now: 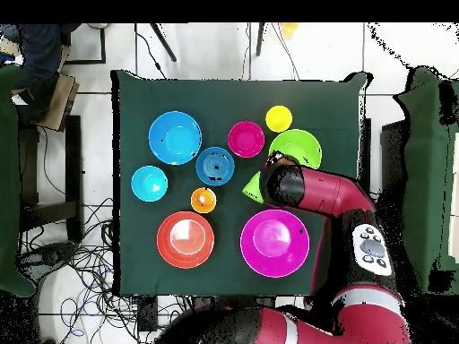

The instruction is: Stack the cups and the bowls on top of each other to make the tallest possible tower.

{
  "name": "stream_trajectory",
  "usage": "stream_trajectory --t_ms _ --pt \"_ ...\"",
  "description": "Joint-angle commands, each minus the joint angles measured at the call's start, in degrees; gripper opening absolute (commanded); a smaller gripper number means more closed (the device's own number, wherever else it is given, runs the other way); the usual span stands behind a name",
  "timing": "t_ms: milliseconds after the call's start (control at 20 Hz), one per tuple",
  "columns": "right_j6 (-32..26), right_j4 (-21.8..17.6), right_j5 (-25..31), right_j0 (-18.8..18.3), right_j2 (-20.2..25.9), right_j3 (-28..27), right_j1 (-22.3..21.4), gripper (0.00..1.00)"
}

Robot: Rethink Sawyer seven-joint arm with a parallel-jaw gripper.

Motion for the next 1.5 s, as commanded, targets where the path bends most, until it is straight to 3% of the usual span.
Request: stream_trajectory --t_ms 50,600,1500 --pt "-6.4 -5.2 0.8 -1.3 10.0 -5.2 4.8 1.00" --pt "-4.7 -6.1 0.2 -1.5 11.2 -6.6 6.3 1.00" --pt "-2.6 -5.5 2.0 0.4 9.2 -3.8 3.0 1.00"
